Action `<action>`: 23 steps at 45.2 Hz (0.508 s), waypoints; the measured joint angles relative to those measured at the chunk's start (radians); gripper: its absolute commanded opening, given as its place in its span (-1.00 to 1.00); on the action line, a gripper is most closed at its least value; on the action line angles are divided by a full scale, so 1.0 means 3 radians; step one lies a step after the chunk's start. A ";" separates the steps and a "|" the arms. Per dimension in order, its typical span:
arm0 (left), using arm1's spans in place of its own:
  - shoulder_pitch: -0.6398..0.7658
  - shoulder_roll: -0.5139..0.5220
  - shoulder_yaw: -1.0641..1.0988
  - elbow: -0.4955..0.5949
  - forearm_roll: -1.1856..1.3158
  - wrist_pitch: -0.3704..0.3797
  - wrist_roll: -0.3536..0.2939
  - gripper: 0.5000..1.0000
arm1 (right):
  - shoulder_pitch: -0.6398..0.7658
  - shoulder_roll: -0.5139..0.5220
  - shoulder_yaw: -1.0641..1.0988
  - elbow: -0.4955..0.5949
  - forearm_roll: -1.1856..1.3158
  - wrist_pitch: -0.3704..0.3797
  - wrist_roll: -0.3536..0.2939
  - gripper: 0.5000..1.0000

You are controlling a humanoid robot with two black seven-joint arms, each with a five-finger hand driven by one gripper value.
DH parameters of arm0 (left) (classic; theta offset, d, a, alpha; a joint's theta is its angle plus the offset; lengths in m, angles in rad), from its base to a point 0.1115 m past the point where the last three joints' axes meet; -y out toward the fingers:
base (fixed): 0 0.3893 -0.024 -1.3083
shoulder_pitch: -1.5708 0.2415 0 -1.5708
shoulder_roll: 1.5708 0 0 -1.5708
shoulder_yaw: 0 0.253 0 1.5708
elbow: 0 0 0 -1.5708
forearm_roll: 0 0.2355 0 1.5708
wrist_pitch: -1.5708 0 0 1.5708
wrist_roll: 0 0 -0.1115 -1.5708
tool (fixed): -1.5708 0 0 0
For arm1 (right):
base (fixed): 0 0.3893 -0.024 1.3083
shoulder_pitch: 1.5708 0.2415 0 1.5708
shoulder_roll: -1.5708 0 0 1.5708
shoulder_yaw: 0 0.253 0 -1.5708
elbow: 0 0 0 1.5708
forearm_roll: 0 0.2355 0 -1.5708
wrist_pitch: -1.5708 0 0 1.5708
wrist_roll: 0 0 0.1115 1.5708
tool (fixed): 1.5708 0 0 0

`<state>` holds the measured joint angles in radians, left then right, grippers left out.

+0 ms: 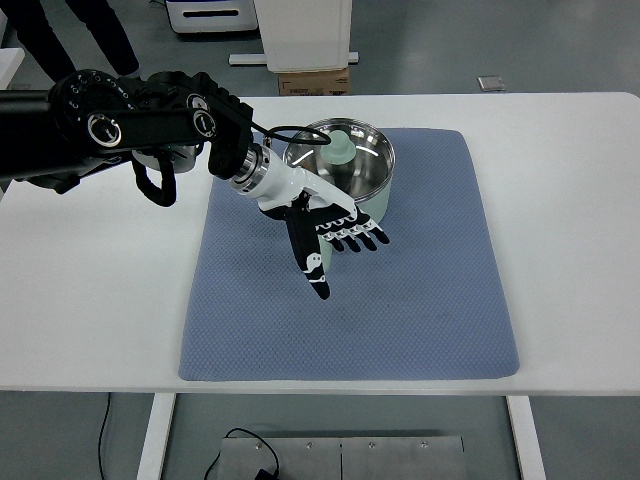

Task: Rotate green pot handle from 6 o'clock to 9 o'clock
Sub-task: 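Push the saucepan handle with the left hand, rotating it toward the left arm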

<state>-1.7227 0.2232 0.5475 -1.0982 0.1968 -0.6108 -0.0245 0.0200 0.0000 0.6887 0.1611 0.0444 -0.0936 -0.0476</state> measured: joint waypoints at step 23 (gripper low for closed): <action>-0.0040 0.0267 0.0096 -0.0066 0.0212 0.0000 0.0000 1.00 | 0.0000 0.0000 0.0000 0.0000 0.0000 -0.0001 0.0001 1.00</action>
<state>-1.7348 0.3034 0.5764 -1.1179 0.2602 -0.6107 -0.0244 0.0199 0.0000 0.6887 0.1610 0.0443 -0.0937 -0.0474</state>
